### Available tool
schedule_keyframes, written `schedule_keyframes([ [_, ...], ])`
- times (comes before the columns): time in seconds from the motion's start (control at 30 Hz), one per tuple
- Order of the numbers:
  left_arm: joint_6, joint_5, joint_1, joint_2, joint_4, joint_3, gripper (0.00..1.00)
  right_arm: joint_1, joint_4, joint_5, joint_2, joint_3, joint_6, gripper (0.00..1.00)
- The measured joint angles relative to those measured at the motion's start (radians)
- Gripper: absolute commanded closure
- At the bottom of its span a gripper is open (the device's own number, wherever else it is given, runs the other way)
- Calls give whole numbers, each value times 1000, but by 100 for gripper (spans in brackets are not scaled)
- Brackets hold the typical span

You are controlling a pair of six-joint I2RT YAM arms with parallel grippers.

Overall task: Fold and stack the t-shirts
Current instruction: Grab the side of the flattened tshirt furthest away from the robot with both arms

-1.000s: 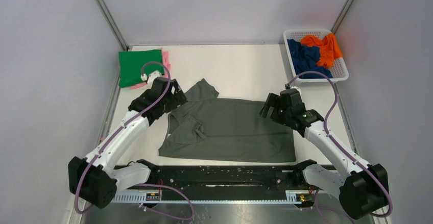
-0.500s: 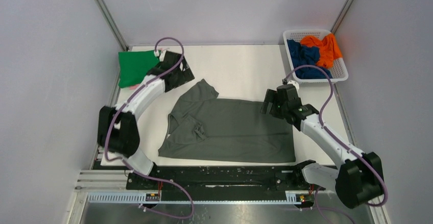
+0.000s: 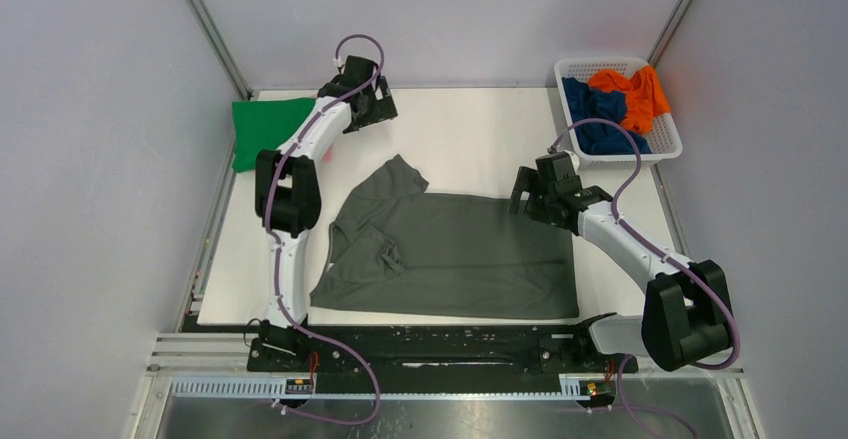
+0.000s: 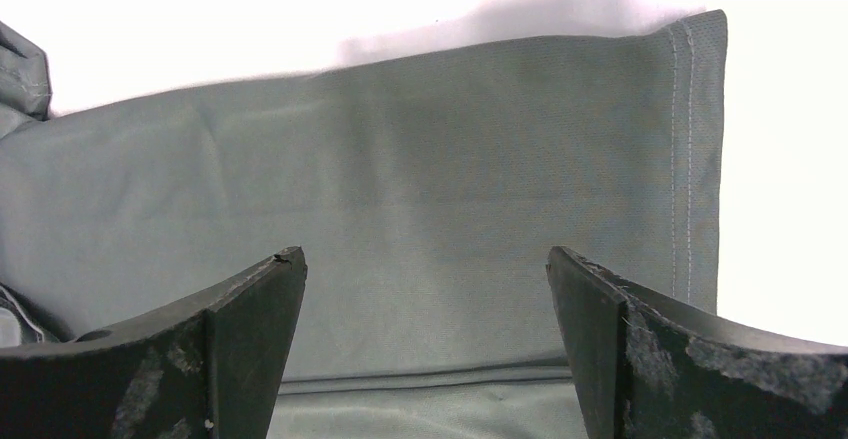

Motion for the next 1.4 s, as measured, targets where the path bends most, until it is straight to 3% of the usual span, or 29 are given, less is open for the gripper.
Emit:
schedule_keyframes([
  [0.17,61,52,-24,53,-46,0,7,-12,1,0,0,0,0,2],
  [0.53,140,50,-115,87,-106,-9,41,-18,-13,38,0,0,1,2],
  [0.77,159,18,-113,86,-109,-40,71,-27,-30,75,0,0,1,2],
  [0.87,163,0,-111,86,-106,-43,99,-30,-35,88,4,0,1,2],
  [1.1,159,-37,-111,64,-79,-82,100,-42,-51,109,93,47,1,2],
  [1.4,154,-48,-60,17,-58,-163,100,-90,-74,113,371,285,-6,2],
])
